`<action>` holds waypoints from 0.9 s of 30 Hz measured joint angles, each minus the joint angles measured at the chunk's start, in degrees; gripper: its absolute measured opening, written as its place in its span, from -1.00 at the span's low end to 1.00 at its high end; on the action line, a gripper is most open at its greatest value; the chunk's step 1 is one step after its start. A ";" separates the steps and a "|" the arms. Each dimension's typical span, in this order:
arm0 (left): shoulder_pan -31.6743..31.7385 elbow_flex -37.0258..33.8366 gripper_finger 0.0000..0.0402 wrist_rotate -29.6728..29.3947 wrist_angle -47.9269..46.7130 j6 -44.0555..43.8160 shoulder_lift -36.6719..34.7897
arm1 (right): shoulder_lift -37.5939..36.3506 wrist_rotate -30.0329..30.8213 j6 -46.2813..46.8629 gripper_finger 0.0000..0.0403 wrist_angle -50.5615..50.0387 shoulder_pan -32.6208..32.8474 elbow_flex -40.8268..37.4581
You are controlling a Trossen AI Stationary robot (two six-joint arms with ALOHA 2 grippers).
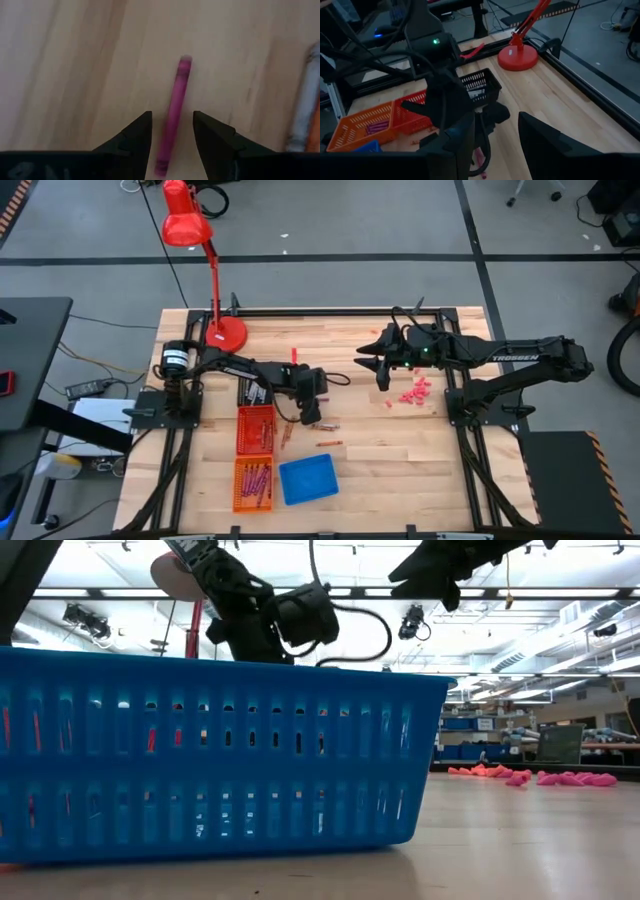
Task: Sort crayons
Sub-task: Put the red crayon into the orange bin
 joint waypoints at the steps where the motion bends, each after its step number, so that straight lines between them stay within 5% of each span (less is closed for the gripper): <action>1: 0.00 -0.04 -0.23 0.11 -0.43 0.01 0.25 | -0.02 -0.12 0.14 -0.23 0.09 0.02 0.00; 6: -0.29 0.24 -0.33 0.81 -1.22 -0.30 1.07 | -0.04 -0.21 1.08 -0.23 0.19 0.00 0.00; 15: -0.44 0.30 -0.91 1.06 -3.49 -4.29 1.18 | -0.04 -0.25 1.34 -0.23 0.28 0.00 0.00; 27: -2.54 -0.33 -0.86 2.05 -7.65 -18.41 -5.01 | -0.20 -0.22 0.89 -0.23 -0.16 0.00 0.00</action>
